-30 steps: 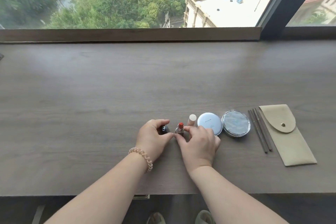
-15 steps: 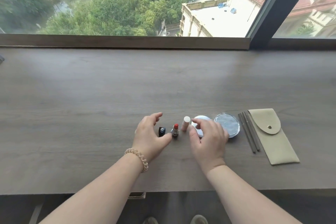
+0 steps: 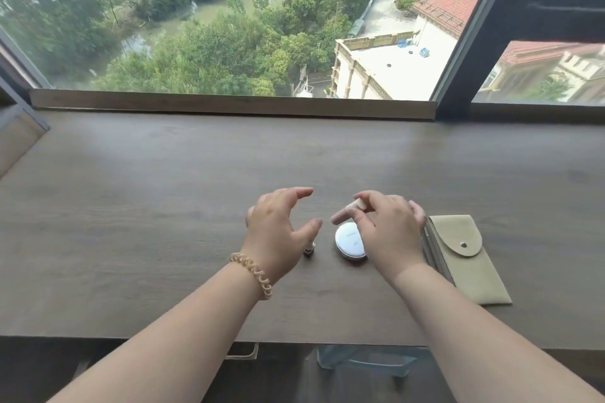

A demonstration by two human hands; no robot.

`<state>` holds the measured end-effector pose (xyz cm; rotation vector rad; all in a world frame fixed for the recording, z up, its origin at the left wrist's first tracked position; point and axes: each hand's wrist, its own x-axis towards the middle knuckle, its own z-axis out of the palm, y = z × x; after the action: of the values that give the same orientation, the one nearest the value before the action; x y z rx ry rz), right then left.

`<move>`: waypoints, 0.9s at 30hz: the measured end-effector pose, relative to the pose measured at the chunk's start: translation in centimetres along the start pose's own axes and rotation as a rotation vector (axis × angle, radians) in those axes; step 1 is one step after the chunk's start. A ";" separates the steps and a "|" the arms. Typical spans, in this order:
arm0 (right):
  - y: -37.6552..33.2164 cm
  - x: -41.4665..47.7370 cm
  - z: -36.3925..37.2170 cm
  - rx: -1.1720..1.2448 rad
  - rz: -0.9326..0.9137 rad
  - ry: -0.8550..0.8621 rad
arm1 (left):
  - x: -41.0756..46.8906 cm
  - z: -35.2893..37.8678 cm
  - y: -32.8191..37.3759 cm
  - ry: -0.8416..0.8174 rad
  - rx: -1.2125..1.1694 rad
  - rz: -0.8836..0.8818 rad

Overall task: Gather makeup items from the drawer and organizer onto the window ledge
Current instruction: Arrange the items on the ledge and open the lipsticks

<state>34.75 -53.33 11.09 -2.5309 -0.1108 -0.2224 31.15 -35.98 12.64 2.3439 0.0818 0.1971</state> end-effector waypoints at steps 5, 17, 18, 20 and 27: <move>-3.7 -0.4 -7.4 0.616 0.067 -0.208 | 0.6 -1.1 4.3 -0.024 0.210 0.228; -4.3 -0.1 -11.2 0.363 -0.051 -0.238 | 0.3 -3.8 8.0 -0.315 -0.274 0.237; -4.3 -0.2 -11.3 0.437 -0.067 -0.214 | 0.2 -4.1 8.4 -0.357 -0.336 0.196; -4.2 -0.3 -11.4 0.497 -0.132 -0.186 | 0.1 -4.6 9.1 -0.423 -0.432 0.147; -3.2 0.1 -11.6 0.138 -0.233 -0.280 | 0.5 -5.1 9.1 -0.456 -0.313 0.110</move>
<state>32.83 -57.28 22.28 -2.3943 -0.5150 0.0490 30.83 -38.69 22.74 2.0268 -0.2821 -0.2562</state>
